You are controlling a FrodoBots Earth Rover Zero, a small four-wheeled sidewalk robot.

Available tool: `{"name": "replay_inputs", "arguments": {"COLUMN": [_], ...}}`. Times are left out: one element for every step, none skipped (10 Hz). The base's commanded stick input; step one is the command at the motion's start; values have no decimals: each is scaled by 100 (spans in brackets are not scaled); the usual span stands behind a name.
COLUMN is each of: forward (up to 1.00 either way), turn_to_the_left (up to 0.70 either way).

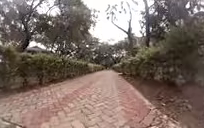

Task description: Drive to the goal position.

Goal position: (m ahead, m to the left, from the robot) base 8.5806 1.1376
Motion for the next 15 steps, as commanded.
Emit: {"name": "replay_inputs", "arguments": {"forward": [70,70,70,70,70,70,70,70,70,70,70,70,70,70,70], "turn_to_the_left": [0,0,0,0,0,0,0,0,0,0,0,0,0,0,0]}}
